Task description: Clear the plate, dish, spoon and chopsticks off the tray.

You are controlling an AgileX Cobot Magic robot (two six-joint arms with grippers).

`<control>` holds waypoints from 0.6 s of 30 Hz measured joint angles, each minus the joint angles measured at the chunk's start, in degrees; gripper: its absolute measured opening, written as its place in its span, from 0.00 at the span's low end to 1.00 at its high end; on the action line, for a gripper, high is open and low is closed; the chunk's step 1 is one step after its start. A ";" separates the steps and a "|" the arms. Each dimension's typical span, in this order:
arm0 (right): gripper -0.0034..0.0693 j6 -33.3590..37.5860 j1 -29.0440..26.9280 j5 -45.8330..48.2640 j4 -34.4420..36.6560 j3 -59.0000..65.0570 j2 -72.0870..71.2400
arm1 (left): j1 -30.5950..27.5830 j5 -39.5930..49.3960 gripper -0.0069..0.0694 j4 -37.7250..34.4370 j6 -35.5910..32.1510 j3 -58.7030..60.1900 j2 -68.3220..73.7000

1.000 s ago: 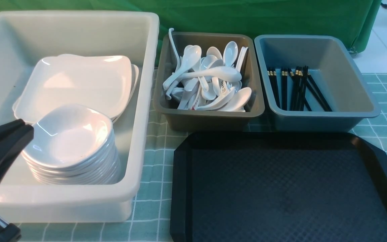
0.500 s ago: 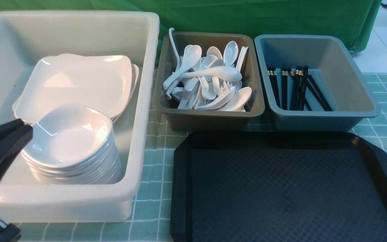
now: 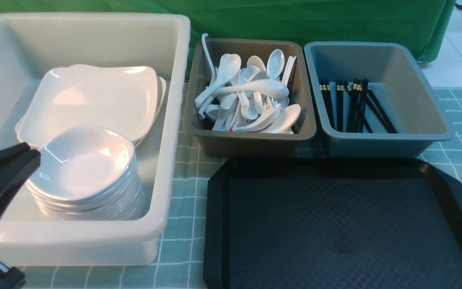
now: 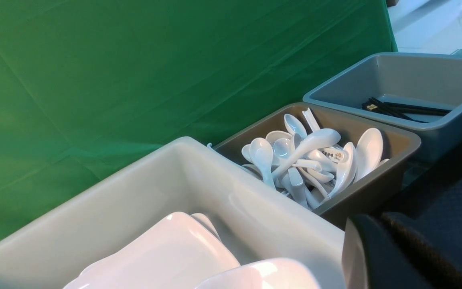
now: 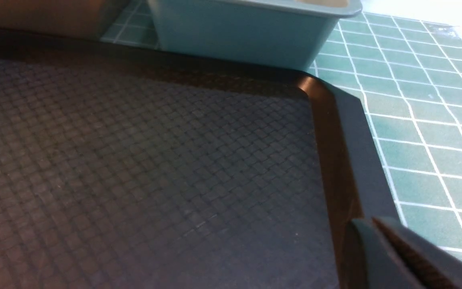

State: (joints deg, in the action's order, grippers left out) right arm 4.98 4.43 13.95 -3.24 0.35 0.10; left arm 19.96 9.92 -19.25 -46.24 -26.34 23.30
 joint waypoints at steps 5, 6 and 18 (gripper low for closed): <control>0.13 0.00 0.00 0.00 0.00 0.00 0.00 | 0.00 0.00 0.11 0.00 0.00 0.00 0.00; 0.13 0.00 0.00 0.00 0.00 0.00 0.00 | 0.00 0.00 0.11 0.00 0.00 0.00 0.00; 0.18 0.00 0.00 0.00 0.05 0.00 0.00 | -6.26 -8.44 0.11 9.47 21.19 6.45 -5.10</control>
State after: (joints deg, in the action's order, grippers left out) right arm 4.98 4.43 13.95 -3.19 0.35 0.10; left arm 13.69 1.48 -9.78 -25.05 -19.89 18.20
